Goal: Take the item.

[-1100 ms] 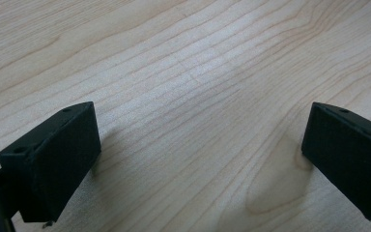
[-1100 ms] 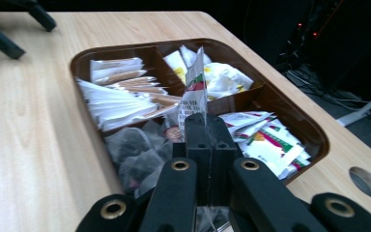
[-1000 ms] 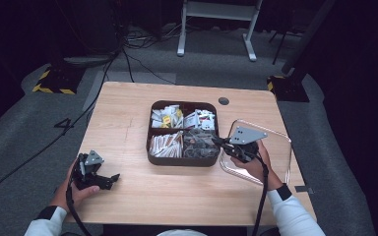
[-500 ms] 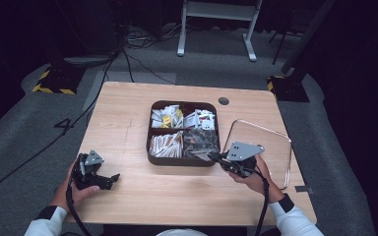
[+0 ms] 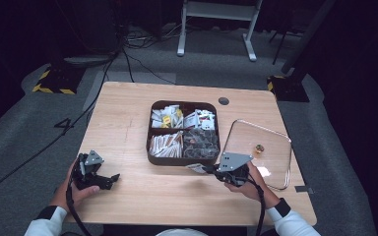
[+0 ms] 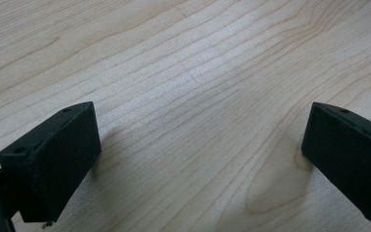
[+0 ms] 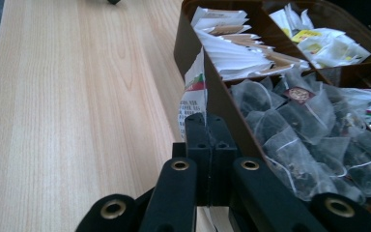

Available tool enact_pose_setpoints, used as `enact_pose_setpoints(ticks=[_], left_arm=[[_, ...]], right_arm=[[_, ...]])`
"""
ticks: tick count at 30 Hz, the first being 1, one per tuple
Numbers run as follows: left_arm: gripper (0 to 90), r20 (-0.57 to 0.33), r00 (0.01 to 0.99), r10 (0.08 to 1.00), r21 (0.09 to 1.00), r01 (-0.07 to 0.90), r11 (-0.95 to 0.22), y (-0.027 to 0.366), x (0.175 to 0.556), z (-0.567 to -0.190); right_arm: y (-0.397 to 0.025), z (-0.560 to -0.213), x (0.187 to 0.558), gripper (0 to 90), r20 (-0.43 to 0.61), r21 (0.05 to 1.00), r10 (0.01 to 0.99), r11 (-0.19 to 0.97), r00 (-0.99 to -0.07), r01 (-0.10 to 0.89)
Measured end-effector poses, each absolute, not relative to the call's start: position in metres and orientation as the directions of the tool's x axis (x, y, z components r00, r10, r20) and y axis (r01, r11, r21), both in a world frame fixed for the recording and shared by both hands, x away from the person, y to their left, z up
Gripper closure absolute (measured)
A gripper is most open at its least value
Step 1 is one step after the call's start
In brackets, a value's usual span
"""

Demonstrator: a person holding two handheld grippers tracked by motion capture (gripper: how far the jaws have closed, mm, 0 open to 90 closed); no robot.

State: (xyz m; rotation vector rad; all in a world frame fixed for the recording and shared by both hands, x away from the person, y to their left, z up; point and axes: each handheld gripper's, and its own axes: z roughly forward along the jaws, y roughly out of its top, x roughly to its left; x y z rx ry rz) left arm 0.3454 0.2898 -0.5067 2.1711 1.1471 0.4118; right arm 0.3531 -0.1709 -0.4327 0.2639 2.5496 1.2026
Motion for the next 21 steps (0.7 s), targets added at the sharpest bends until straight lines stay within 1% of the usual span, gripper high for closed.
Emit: enact_pose_setpoints(ticks=[11, 21], left_arm=[[0.5, -0.021, 0.570, 0.821, 0.666, 0.621, -0.414, 0.290, 0.345, -0.507], [0.5, -0.020, 0.570, 0.822, 0.666, 0.621, -0.414, 0.290, 0.345, -0.507]], right_arm=[[-0.161, -0.452, 0.355, 90.0, -0.194, 0.735, 0.263, 0.677, -0.945, 0.037], [-0.157, -0.454, 0.351, 90.0, -0.199, 0.725, 0.228, 0.689, -0.953, 0.014]])
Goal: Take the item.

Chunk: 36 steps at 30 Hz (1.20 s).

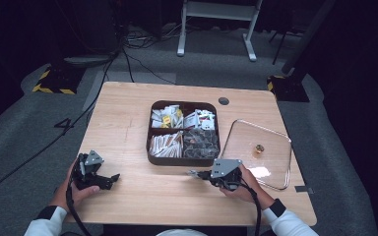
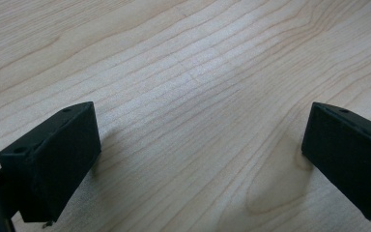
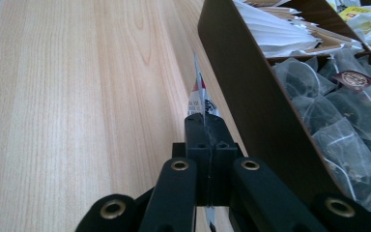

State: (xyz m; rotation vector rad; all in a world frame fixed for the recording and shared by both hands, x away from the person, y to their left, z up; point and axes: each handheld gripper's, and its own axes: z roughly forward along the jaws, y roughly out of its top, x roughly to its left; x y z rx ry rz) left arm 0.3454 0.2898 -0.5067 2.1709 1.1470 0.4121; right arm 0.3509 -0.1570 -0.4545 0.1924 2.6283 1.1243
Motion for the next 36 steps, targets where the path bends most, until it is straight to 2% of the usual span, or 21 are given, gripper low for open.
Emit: enact_pose_setpoints(ticks=[9, 14, 18, 23, 26, 36], left_arm=[[0.5, -0.019, 0.571, 0.821, 0.666, 0.620, -0.415, 0.290, 0.345, -0.507], [0.5, -0.020, 0.570, 0.822, 0.666, 0.621, -0.414, 0.290, 0.345, -0.507], [0.5, -0.021, 0.571, 0.821, 0.664, 0.622, -0.415, 0.290, 0.345, -0.507], [0.5, -0.021, 0.571, 0.821, 0.664, 0.622, -0.416, 0.290, 0.345, -0.507], [0.5, -0.021, 0.571, 0.821, 0.664, 0.622, -0.416, 0.290, 0.345, -0.507], [0.5, -0.021, 0.571, 0.821, 0.664, 0.622, -0.416, 0.290, 0.345, -0.507]], right_arm=[[-0.152, -0.457, 0.347, 75.6, -0.167, 0.710, 0.176, 0.704, -0.970, 0.006], [-0.151, -0.458, 0.343, 60.7, -0.148, 0.695, 0.151, 0.719, -0.977, 0.006], [-0.155, -0.459, 0.343, 52.3, -0.117, 0.702, 0.164, 0.711, -0.980, 0.036], [-0.164, -0.460, 0.341, 36.6, -0.079, 0.721, 0.184, 0.689, -0.980, 0.071], [-0.169, -0.459, 0.340, 33.4, -0.089, 0.729, 0.200, 0.681, -0.976, 0.073], [-0.195, -0.450, 0.347, 32.8, -0.119, 0.752, 0.289, 0.651, -0.950, 0.104]])
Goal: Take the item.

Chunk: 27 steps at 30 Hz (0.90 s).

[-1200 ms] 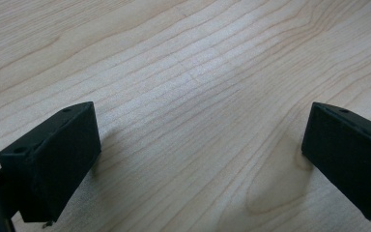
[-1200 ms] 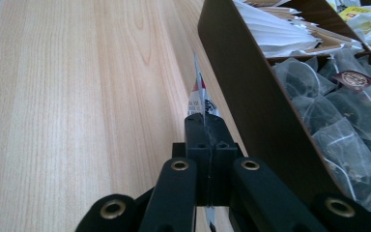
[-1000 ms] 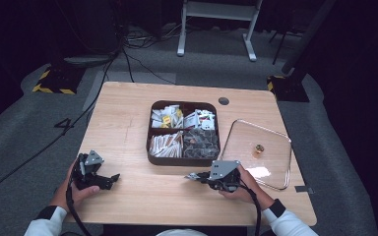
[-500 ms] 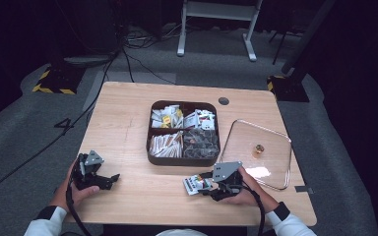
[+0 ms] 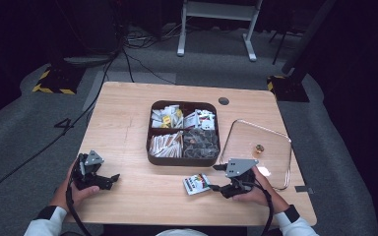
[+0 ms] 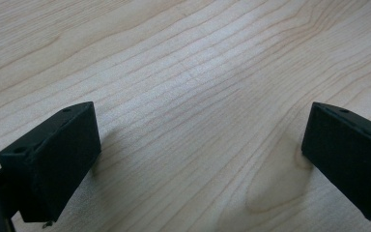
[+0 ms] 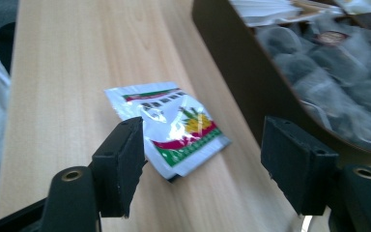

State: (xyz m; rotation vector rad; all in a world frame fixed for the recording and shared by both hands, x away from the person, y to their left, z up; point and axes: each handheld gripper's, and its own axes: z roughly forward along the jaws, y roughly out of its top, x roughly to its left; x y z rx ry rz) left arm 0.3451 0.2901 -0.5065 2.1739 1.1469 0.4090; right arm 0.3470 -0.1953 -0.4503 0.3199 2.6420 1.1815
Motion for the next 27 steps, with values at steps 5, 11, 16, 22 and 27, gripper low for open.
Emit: enact_pose_setpoints(ticks=[5, 11, 16, 22, 27], left_arm=[[0.5, -0.021, 0.572, 0.820, 0.664, 0.622, -0.416, 0.290, 0.345, -0.507], [0.5, -0.019, 0.574, 0.818, 0.664, 0.620, -0.419, 0.290, 0.345, -0.506], [0.5, -0.019, 0.580, 0.815, 0.665, 0.616, -0.423, 0.290, 0.346, -0.507], [0.5, -0.019, 0.580, 0.814, 0.664, 0.616, -0.423, 0.290, 0.346, -0.507], [0.5, -0.021, 0.580, 0.814, 0.663, 0.617, -0.423, 0.290, 0.346, -0.507]], right_arm=[[-0.211, -0.445, 0.352, 34.0, -0.128, 0.763, 0.355, 0.632, -0.926, 0.136], [-0.227, -0.437, 0.359, 34.5, -0.149, 0.779, 0.441, 0.604, -0.885, 0.170], [-0.240, -0.437, 0.367, 33.9, -0.174, 0.794, 0.525, 0.575, -0.833, 0.197], [-0.251, -0.437, 0.376, 33.5, -0.176, 0.804, 0.578, 0.552, -0.797, 0.223], [-0.261, -0.440, 0.386, 32.9, -0.173, 0.802, 0.624, 0.539, -0.762, 0.259]])
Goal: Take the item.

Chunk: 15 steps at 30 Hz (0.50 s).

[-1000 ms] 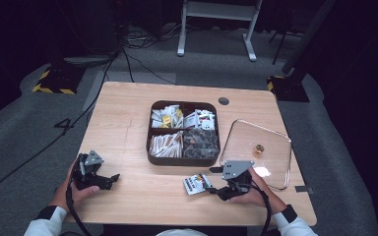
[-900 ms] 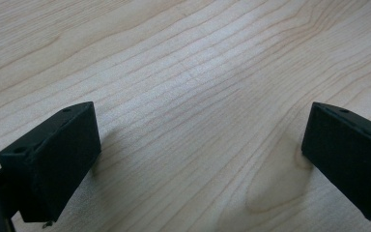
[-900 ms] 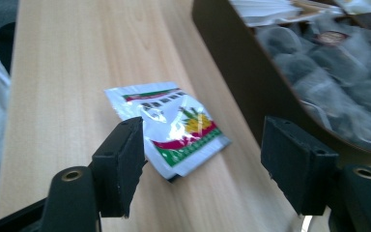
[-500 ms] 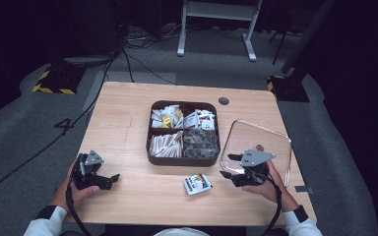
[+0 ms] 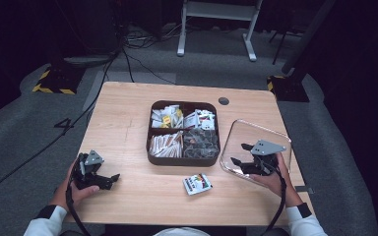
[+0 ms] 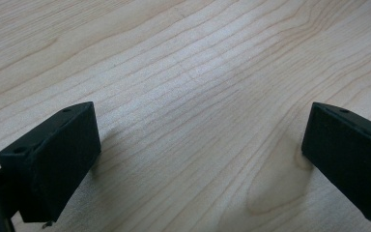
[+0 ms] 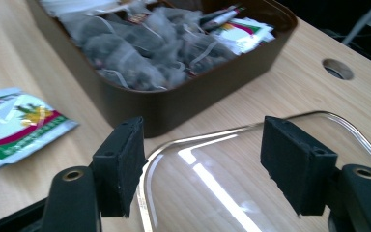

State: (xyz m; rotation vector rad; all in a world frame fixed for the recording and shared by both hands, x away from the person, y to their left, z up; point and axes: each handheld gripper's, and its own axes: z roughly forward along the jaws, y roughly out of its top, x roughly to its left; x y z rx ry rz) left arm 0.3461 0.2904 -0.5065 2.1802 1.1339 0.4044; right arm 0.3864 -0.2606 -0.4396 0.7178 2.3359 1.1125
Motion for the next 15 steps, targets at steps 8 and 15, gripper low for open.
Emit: enact_pose_setpoints(ticks=[8, 15], left_arm=[[0.4, -0.017, 0.583, 0.813, 0.663, 0.615, -0.427, 0.290, 0.347, -0.506], [0.4, -0.017, 0.583, 0.813, 0.664, 0.614, -0.427, 0.290, 0.347, -0.506]], right_arm=[[-0.278, -0.446, 0.402, 32.5, -0.172, 0.789, 0.685, 0.526, -0.708, 0.317], [-0.296, -0.459, 0.421, 32.9, -0.146, 0.766, 0.750, 0.498, -0.645, 0.405]])
